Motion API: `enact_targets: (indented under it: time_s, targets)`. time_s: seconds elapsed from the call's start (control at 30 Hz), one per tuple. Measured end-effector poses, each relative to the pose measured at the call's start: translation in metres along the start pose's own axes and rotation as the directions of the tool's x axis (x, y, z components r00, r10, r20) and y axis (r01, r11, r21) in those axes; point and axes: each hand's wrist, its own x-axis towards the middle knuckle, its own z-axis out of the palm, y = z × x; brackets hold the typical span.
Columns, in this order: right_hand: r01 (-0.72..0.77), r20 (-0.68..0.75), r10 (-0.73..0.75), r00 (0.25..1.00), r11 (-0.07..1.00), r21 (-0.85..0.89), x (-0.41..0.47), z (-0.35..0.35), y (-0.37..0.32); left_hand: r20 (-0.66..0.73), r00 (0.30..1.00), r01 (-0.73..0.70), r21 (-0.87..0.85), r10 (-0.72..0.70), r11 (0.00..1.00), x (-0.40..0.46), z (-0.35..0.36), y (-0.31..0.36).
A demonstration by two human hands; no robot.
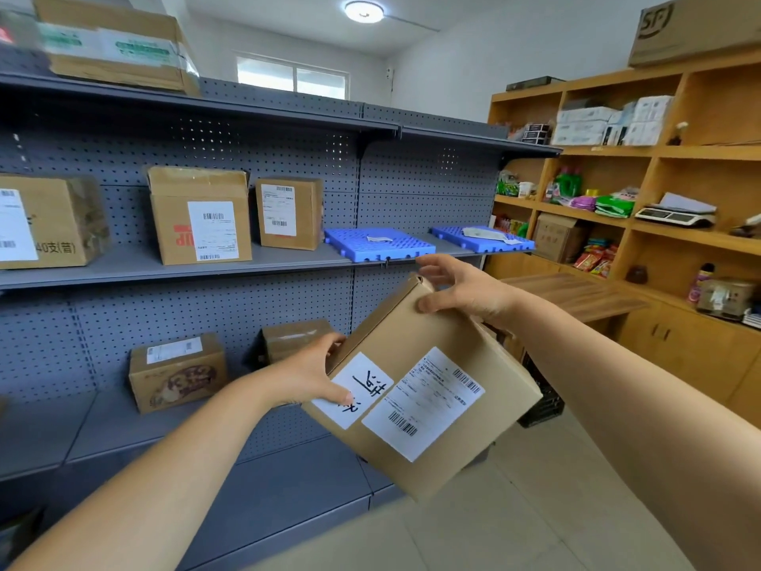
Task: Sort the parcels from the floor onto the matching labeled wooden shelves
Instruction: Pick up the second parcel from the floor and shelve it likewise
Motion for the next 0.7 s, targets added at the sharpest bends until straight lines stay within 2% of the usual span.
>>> enact_targets:
  time_s: [0.13, 0.23, 0.3, 0.4, 0.47, 0.6, 0.7]
  targets:
    - [0.036, -0.222, -0.072, 0.972, 0.986, -0.162, -0.009, -0.008, 0.01, -0.043, 0.999, 0.006, -0.113, -0.011, 0.994, 0.004, 0.002, -0.003]
    - [-0.041, -0.43, -0.124, 0.894, 0.934, -0.354, -0.018, -0.012, 0.022, -0.079, 0.996, 0.029, -0.209, -0.046, 0.978, 0.008, 0.0, -0.009]
    - [-0.102, -0.525, -0.143, 0.839, 0.906, -0.41, -0.027, -0.012, 0.033, -0.096, 0.992, 0.053, -0.299, -0.085, 0.953, 0.012, -0.002, -0.013]
    - [-0.144, -0.591, -0.052, 0.805, 0.949, -0.279, -0.04, -0.005, 0.055, -0.1, 0.986, 0.071, -0.482, -0.135, 0.873, 0.02, -0.002, -0.018]
    - [-0.145, -0.585, 0.012, 0.811, 0.973, -0.181, -0.048, 0.002, 0.071, -0.105, 0.982, 0.071, -0.573, -0.159, 0.816, 0.027, -0.001, -0.022]
    - [-0.133, -0.553, 0.099, 0.827, 0.991, -0.021, -0.062, 0.021, 0.093, -0.063, 0.984, 0.081, -0.682, -0.168, 0.727, 0.043, 0.002, -0.022]
    - [-0.138, -0.565, 0.127, 0.816, 0.99, 0.022, -0.071, 0.032, 0.099, -0.048, 0.989, 0.064, -0.708, -0.139, 0.703, 0.051, 0.009, -0.01]
